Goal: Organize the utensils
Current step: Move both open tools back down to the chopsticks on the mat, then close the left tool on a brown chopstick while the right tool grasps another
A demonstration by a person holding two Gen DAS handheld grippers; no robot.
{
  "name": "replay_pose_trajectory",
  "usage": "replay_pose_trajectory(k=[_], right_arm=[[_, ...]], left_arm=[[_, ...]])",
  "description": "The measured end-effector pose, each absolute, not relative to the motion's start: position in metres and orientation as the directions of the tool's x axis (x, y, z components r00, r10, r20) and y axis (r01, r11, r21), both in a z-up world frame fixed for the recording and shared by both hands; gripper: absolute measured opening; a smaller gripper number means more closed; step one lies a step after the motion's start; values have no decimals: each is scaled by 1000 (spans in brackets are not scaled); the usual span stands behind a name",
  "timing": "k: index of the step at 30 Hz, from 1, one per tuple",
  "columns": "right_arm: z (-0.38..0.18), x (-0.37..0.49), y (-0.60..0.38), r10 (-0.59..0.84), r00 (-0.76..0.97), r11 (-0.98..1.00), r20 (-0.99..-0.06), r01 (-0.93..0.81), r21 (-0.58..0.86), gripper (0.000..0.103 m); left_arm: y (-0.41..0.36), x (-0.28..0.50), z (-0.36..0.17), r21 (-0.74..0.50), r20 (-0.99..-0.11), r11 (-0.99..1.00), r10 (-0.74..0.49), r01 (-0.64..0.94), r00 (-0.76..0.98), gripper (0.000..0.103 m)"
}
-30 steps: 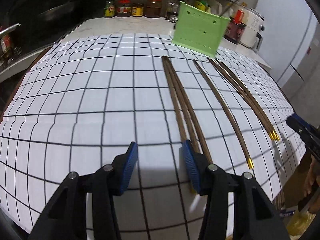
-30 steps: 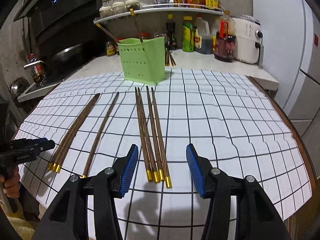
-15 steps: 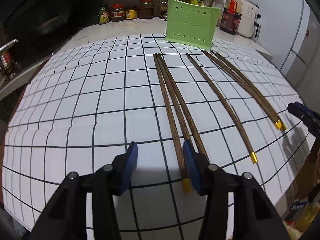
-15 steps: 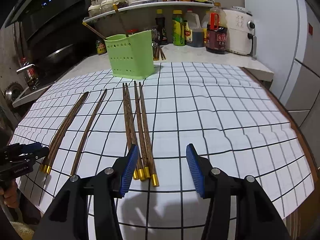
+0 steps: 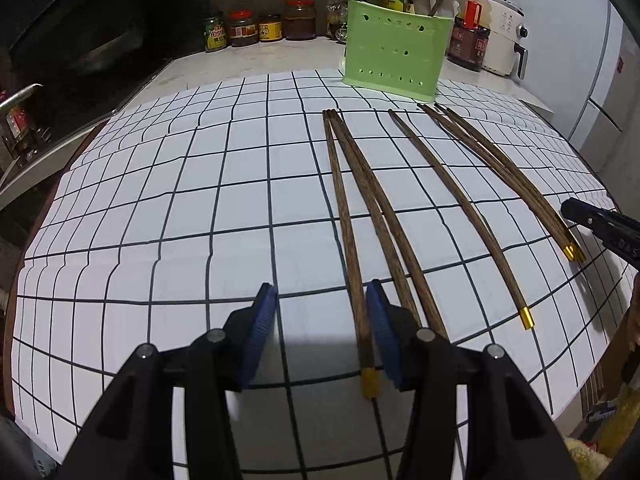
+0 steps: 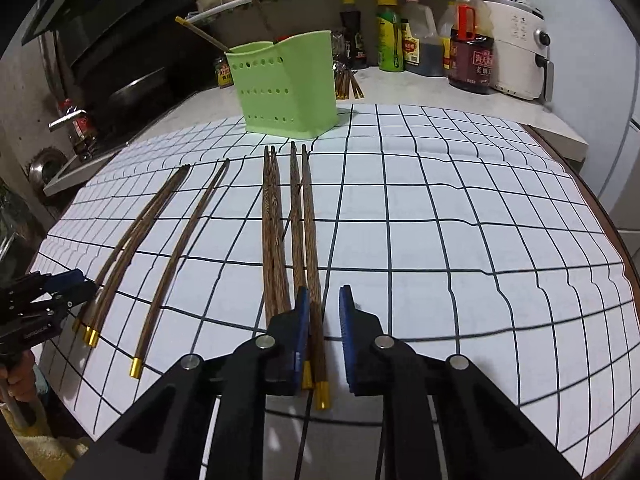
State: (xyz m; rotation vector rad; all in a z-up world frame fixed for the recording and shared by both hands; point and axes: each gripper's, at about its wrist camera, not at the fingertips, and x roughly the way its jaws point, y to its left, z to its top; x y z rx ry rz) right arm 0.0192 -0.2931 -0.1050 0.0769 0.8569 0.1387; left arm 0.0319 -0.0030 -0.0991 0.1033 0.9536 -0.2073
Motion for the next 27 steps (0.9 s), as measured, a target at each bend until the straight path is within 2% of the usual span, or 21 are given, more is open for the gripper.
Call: replay_pose_trajectory(k=[6,14,17,23,27], right_arm=[[-109,27,-289,154,634,988,-758,-109,110,15],[-111,29,-292,87,645,995,-760,-89,38,15],[-115,27,-293,130,619,990,-774,-121,69,16],[-116,19,-289,103,630,990,-770,-140,18,17],[-116,4,-296,90,636,991,-767,-137,2,22]], left_arm=[[-2,33,-100,-3,-817,975,-130,222,562,47],[1,37,-100,17,-816,975,-114,220,566,47],[3,38,-100,21,-816,975,-111,222,567,47],[3,36,-101,35,-814,973,-104,226,571,47],[6,32,-102,47,-808,971,-102,236,580,47]])
